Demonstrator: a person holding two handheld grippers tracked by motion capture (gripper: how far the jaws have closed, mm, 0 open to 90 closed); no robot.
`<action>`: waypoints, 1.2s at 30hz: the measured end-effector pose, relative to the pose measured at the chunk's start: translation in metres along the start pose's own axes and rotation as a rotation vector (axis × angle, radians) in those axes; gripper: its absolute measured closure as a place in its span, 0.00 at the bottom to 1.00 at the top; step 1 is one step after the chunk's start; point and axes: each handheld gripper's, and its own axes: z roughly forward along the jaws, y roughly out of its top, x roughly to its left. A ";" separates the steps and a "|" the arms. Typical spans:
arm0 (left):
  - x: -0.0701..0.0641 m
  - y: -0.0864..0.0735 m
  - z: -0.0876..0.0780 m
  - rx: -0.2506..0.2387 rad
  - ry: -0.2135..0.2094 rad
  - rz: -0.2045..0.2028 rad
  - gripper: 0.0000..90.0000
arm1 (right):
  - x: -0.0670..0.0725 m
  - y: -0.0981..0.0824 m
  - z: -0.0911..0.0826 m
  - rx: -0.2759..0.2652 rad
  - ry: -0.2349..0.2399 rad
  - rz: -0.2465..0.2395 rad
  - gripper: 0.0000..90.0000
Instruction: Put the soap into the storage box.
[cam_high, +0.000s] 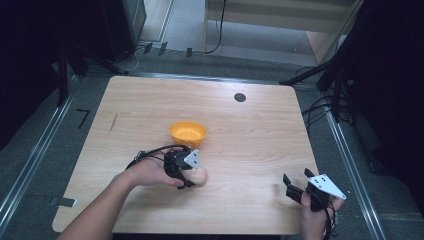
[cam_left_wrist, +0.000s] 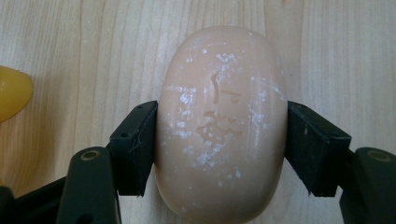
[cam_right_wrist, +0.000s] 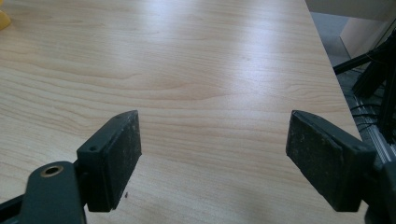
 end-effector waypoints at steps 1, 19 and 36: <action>0.001 0.000 -0.002 -0.003 0.005 0.002 0.36 | 0.000 0.000 0.000 -0.001 0.000 0.000 0.21; 0.023 0.000 -0.049 -0.057 0.041 -0.027 0.37 | 0.000 0.000 0.000 0.000 0.000 0.000 0.21; 0.076 0.016 -0.072 -0.053 0.055 -0.061 0.37 | 0.000 0.000 0.000 0.000 0.004 -0.003 0.21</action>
